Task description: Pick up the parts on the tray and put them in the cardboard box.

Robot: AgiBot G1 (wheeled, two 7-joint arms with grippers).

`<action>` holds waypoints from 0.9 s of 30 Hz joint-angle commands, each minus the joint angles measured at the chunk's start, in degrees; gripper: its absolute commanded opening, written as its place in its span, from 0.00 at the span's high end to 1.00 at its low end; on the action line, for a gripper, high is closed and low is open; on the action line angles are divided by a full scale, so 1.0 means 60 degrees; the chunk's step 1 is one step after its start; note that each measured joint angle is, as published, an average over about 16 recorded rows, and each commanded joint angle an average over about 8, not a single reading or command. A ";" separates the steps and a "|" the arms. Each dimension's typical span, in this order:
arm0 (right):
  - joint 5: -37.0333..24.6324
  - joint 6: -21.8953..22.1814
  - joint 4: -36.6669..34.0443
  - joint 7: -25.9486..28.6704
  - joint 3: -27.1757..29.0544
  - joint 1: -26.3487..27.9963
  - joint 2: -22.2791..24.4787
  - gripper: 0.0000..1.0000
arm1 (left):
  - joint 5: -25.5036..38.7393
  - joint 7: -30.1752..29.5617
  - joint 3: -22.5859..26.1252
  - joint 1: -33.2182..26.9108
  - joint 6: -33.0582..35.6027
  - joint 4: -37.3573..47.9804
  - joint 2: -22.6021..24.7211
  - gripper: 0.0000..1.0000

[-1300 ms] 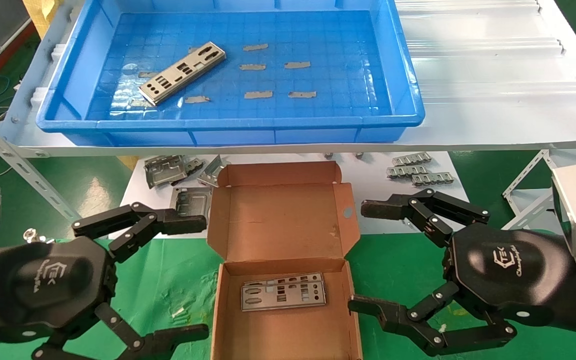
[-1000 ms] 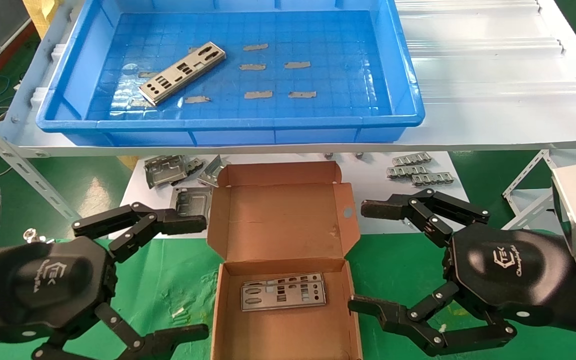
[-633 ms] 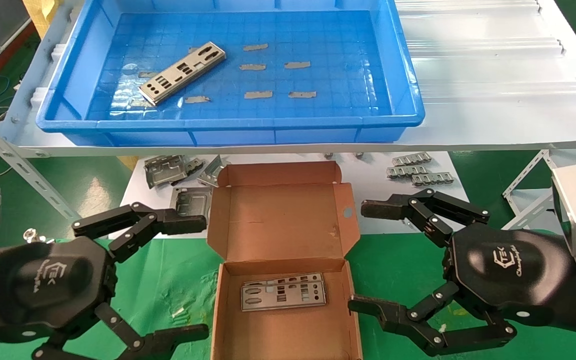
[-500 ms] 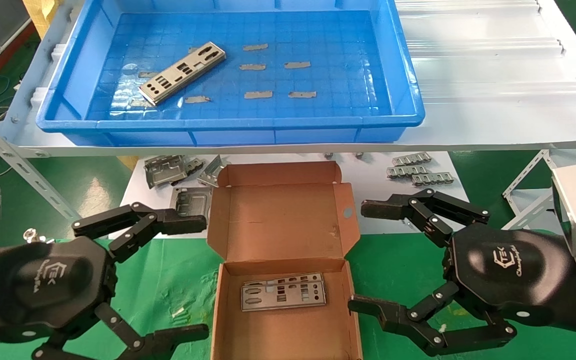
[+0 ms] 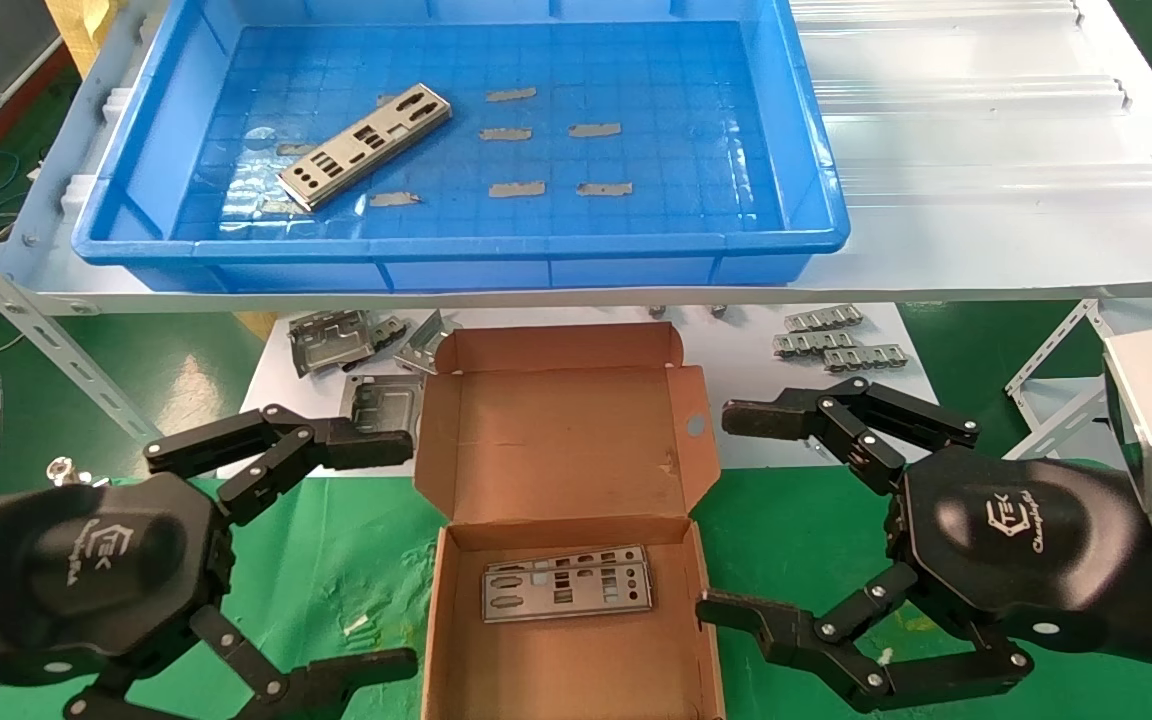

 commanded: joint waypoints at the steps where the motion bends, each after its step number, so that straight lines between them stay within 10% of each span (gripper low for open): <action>1: 0.0000 0.0000 0.0000 0.0000 0.0000 0.0000 0.0000 0.00 | 0.0000 0.0000 0.0000 0.0000 0.0000 0.0000 0.0000 0.00; 27: 0.0000 0.0000 0.0000 0.0000 0.0000 0.0000 0.0000 0.00 | 0.0000 0.0000 0.0000 0.0000 0.0000 0.0000 0.0000 0.00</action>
